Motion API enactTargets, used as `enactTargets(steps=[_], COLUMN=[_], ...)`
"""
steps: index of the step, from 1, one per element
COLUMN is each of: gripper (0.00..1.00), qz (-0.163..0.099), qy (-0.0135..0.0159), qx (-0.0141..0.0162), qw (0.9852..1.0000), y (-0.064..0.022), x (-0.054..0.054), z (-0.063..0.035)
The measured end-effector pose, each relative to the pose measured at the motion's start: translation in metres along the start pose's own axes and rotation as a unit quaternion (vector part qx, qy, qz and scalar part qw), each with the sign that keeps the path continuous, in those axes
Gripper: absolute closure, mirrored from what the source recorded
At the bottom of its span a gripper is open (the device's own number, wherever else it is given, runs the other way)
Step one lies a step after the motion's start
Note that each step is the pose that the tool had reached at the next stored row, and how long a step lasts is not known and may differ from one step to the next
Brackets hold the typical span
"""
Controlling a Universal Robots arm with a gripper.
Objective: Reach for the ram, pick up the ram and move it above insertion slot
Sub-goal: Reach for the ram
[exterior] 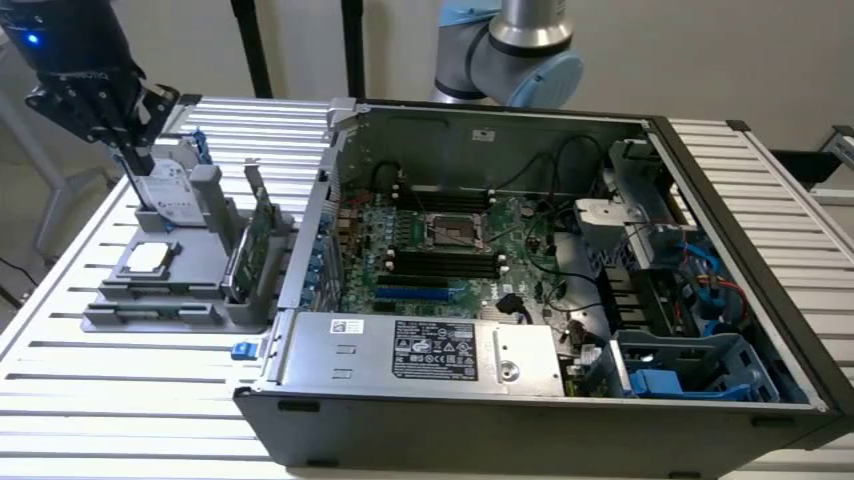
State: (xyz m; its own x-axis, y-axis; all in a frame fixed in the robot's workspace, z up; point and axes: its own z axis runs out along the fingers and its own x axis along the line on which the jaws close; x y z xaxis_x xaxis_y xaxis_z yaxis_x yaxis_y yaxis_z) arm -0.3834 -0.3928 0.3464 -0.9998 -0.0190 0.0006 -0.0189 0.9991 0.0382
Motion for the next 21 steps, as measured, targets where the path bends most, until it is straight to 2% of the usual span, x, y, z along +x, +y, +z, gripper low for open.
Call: enactTargets(steps=[13, 15, 21], gripper=[0.89, 0.89, 0.89], qz=[0.0, 0.0, -0.005], qy=[0.0, -0.0001, 0.0001], qx=[0.0, -0.0003, -0.0003], qw=[1.0, 1.0, 1.0], y=[-0.0565, -0.0598, -0.0598], x=[0.003, 0.003, 0.003], z=[-0.0018, -0.0019, -0.0019])
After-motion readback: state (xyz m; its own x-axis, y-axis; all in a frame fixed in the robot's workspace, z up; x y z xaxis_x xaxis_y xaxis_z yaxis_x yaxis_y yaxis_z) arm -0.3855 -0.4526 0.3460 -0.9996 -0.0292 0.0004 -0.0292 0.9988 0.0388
